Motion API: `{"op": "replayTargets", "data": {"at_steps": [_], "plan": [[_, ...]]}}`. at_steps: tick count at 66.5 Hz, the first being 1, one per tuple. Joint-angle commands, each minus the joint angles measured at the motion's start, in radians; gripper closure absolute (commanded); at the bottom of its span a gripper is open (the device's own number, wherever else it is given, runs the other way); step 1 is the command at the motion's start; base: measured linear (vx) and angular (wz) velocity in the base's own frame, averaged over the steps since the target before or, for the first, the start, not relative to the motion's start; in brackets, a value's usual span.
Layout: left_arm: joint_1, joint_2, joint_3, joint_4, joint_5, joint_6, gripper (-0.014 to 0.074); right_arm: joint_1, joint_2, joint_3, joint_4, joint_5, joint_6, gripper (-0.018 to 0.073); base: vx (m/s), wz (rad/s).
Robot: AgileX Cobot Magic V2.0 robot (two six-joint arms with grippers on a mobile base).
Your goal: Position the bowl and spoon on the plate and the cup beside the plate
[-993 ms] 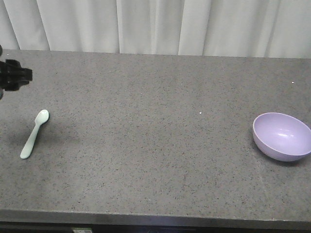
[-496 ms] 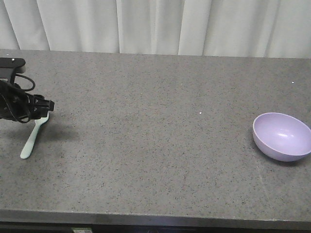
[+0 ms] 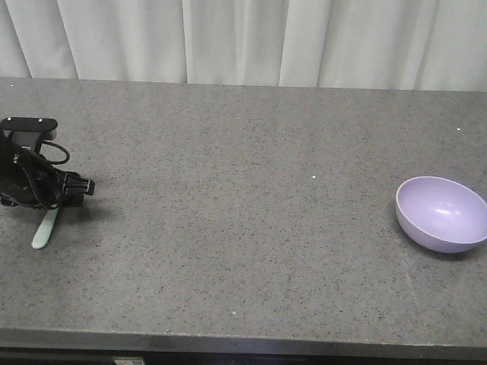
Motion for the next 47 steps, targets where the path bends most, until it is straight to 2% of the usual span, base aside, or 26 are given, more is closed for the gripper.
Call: {"op": "replayTargets", "data": {"at_steps": [1,15,23,30,42,47], "plan": [[-0.005,-0.027,-0.031,-0.004,-0.024,-0.001,0.0114,-0.005,0.014,-0.031,-0.006,-0.069,-0.010,-0.0022,0.00,0.00],[-0.005,-0.001,-0.031,-0.004,0.018,-0.001,0.0138,-0.005,0.014,-0.031,-0.006,-0.069,-0.010,-0.0022,0.00,0.00],[-0.005,0.012,-0.031,-0.004,0.053,-0.001,0.0200,-0.005,0.014,-0.031,-0.006,-0.069,-0.010,-0.0022,0.00,0.00],[-0.005,0.021,-0.031,-0.004,0.098,-0.001,0.0311,-0.005,0.014,-0.031,-0.006,-0.069,-0.010,-0.0022,0.00,0.00],[-0.005,0.029,-0.031,-0.004,0.157,-0.001,0.0606,-0.005,0.014,-0.031,-0.006,-0.069,-0.010,-0.0022,0.00,0.00],[-0.005,0.029,-0.031,-0.003,0.169,-0.001,0.0605,-0.005,0.014,-0.031,-0.006,-0.068,-0.010,-0.0022,0.00,0.00]]}}
